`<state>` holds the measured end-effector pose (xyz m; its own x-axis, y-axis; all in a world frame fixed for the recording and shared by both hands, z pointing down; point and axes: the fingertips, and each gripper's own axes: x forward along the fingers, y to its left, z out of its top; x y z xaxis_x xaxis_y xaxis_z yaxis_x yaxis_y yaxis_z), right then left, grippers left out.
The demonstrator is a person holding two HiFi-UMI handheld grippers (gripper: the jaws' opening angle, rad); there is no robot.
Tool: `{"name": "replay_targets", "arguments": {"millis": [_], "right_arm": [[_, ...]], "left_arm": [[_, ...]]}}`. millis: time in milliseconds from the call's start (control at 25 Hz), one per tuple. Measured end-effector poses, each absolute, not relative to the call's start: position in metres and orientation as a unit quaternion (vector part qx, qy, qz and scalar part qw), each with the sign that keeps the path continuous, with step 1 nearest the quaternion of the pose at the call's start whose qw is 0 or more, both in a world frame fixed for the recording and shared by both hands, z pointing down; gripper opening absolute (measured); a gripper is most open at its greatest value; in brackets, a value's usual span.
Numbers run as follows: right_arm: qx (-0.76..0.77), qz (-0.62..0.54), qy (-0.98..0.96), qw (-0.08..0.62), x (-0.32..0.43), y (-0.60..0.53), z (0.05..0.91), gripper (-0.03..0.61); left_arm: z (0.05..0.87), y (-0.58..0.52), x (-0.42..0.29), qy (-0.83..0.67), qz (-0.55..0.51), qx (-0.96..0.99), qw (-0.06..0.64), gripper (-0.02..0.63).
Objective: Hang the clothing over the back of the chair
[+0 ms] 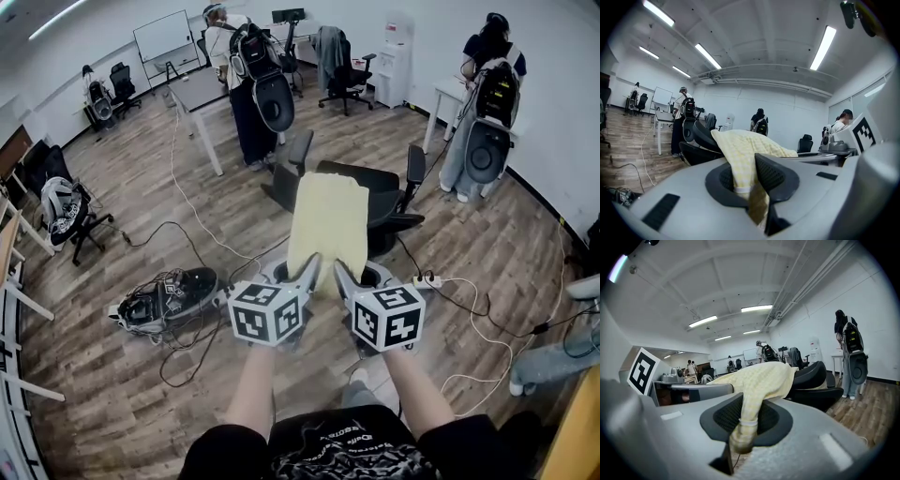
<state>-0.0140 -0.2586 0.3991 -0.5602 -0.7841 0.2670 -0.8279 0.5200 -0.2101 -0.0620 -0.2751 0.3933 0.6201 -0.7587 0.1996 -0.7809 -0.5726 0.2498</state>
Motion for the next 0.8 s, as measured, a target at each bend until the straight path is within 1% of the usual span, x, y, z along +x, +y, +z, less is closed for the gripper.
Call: {"name": "replay_targets", "arguments": {"millis": [120, 640, 800], "right_arm": [[0.462, 0.16, -0.869, 0.074, -0.013, -0.258, 0.407, 0.052], [0.461, 0.181, -0.861, 0.112, -0.012, -0.266, 0.451, 0.054], [0.465, 0.187, -0.858, 0.112, -0.013, -0.272, 0.462, 0.052]], "left_arm": [[0.401, -0.274, -0.06, -0.438, 0.038, 0.885, 0.151, 0.055], [0.443, -0.279, -0.06, -0.457, 0.043, 0.869, 0.188, 0.055], [0.455, -0.284, -0.061, -0.46, 0.046, 0.865, 0.198, 0.055]]}}
